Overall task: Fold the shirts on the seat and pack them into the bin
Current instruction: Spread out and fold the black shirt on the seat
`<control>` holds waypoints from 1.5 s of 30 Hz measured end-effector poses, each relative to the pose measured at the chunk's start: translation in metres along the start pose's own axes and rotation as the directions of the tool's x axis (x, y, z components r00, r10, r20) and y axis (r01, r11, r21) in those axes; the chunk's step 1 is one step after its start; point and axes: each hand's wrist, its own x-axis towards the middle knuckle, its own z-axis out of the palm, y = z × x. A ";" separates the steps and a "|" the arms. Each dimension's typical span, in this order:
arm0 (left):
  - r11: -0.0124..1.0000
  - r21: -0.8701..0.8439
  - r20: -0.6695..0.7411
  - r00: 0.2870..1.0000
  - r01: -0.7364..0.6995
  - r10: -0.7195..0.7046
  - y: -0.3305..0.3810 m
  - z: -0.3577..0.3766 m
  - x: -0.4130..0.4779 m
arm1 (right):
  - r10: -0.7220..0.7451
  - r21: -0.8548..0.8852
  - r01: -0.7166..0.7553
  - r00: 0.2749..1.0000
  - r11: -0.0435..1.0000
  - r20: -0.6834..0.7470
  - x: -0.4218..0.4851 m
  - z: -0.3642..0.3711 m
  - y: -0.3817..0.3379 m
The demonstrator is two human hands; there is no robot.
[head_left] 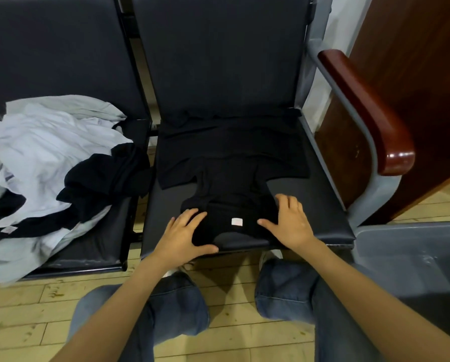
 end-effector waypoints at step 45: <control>0.437 -0.819 -0.494 0.845 -0.372 -0.206 0.110 -0.140 -0.154 | -0.320 0.279 0.453 0.853 0.847 -0.413 -0.158 -0.190 -0.062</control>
